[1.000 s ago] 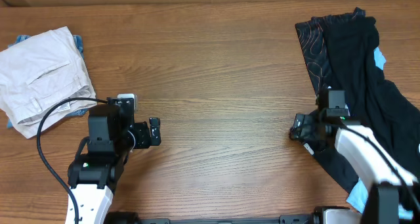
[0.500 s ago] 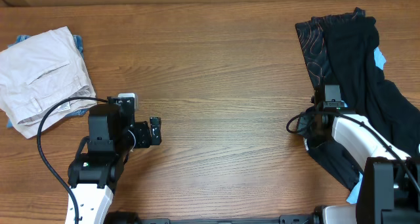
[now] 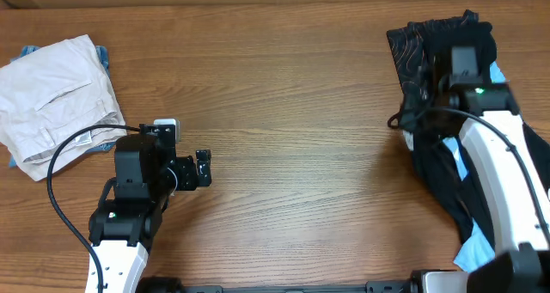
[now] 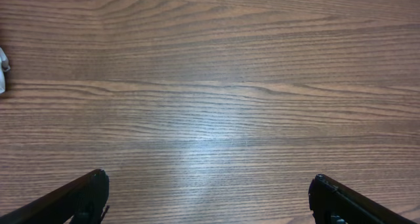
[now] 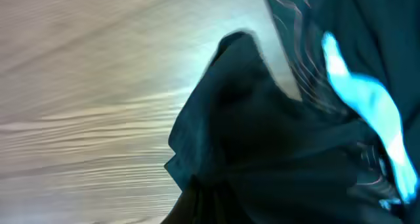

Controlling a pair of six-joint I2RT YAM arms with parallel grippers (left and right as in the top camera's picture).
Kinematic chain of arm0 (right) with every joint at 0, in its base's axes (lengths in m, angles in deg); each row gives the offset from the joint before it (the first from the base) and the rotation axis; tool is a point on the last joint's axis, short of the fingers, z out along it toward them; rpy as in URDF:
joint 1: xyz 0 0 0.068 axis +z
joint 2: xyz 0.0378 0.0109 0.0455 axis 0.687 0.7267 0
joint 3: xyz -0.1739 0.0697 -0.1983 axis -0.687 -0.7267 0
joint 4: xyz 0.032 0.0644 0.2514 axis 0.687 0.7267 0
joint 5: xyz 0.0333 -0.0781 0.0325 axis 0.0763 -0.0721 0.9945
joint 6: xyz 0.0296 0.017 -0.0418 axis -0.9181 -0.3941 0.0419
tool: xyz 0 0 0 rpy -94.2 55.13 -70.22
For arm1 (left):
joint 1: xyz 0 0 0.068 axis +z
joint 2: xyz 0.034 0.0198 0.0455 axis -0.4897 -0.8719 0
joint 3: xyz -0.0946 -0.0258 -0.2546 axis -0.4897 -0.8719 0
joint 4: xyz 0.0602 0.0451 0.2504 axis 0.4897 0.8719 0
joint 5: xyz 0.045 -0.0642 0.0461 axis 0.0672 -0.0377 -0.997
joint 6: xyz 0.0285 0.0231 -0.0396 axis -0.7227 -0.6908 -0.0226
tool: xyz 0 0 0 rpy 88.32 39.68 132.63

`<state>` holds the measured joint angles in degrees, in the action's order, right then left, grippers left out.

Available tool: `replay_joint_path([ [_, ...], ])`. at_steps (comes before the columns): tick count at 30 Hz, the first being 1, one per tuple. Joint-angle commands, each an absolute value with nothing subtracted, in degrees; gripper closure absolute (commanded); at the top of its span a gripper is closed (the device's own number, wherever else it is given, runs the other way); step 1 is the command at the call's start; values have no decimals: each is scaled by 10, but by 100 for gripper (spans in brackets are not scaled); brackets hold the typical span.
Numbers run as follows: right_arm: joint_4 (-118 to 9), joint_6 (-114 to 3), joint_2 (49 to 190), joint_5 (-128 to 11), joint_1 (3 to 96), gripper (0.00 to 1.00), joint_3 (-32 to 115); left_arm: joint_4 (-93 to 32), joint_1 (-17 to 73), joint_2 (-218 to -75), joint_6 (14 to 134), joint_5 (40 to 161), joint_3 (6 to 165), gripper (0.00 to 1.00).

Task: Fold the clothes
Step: 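Reach the right gripper into the black clothing pile, then grasp the black jersey with the right gripper and drag it left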

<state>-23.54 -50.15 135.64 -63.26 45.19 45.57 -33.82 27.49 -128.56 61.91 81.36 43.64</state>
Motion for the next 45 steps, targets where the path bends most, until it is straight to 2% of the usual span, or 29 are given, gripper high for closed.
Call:
replay_joint_path([
  [1, -225, -489, 1349, -607, 497, 96, 475, -340, 278, -1285, 625, 821, 449, 0],
  [9, -276, -417, 1350, -486, 632, 96, 475, -343, 278, -1285, 625, 821, 449, 0],
  [19, -478, -420, 1362, -462, 761, 96, 475, -346, 278, -1285, 625, 831, 449, 0],
  [29, -607, -420, 1417, -467, 801, 96, 475, -371, 278, -1285, 625, 836, 449, 0],
  [34, -701, -420, 1433, -564, 792, 96, 475, -386, 278, -1285, 625, 836, 449, 0],
  [35, -720, -420, 1434, -585, 789, 89, 475, -387, 278, -1285, 625, 836, 449, 0],
  [36, -734, -420, 1434, -600, 785, 62, 475, -388, 278, -1285, 625, 836, 449, 0],
  [37, -741, -420, 1434, -605, 781, 42, 475, -388, 278, -1285, 625, 837, 449, 0],
  [39, -736, -420, 1433, -604, 772, 26, 475, -388, 278, -1285, 625, 851, 449, 0],
  [40, -722, -420, 1433, -605, 768, 16, 475, -388, 278, -1285, 625, 862, 449, 0],
  [41, -702, -420, 1433, -606, 762, 2, 475, -388, 278, -1285, 625, 873, 449, 0],
  [45, -579, -489, 1433, -729, 717, 0, 475, -389, 276, -1286, 625, 898, 449, 0],
])
